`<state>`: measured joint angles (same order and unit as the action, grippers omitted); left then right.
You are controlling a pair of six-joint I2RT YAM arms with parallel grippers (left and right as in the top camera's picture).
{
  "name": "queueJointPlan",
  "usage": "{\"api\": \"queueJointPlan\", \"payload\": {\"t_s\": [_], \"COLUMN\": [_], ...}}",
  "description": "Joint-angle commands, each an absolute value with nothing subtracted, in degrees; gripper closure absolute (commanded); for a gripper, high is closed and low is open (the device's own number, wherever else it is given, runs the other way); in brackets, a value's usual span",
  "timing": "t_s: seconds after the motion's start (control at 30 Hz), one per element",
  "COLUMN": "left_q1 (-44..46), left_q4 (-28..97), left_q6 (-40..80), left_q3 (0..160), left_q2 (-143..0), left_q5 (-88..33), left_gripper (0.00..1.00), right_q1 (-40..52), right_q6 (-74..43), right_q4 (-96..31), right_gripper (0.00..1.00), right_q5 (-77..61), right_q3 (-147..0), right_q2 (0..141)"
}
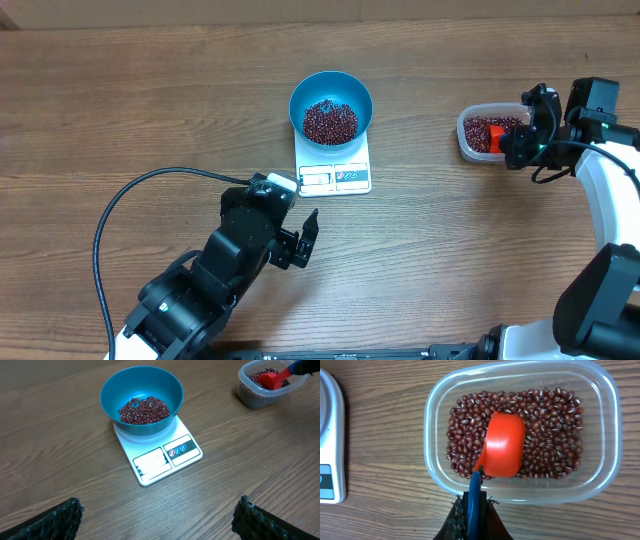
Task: Scoop item into bowl and weigh 150g on scale
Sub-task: 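Dip the red scoop into the beans with the right gripper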
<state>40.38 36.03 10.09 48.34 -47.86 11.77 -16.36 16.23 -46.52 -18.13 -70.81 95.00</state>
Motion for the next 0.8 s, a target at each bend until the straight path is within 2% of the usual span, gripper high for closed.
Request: {"api": "queueJointPlan", "payload": {"t_s": [0.0,0.47,0.77], "left_q1": [40.1,40.1,40.1], "left_q4": [35.8,35.8,35.8], "left_q6": [9.0,9.0,9.0], "left_q3": [48.0,48.0,48.0], "left_q2": [-47.6,-47.6,-47.6], "left_q5": [12.0,12.0,12.0], "left_gripper": [0.0,0.0,0.0], "right_q1": [-16.2,-17.5,-22.0], "right_q6": [14.3,6.2,6.0], "right_q4": [-46.6,-43.1,-43.0], "right_gripper": [0.96,0.96,0.96], "right_q5": [-20.8,-23.7,-32.6], "right_q3": [-70.0,-68.8,-68.8], "right_q2": [96.2,100.5,101.4]}}
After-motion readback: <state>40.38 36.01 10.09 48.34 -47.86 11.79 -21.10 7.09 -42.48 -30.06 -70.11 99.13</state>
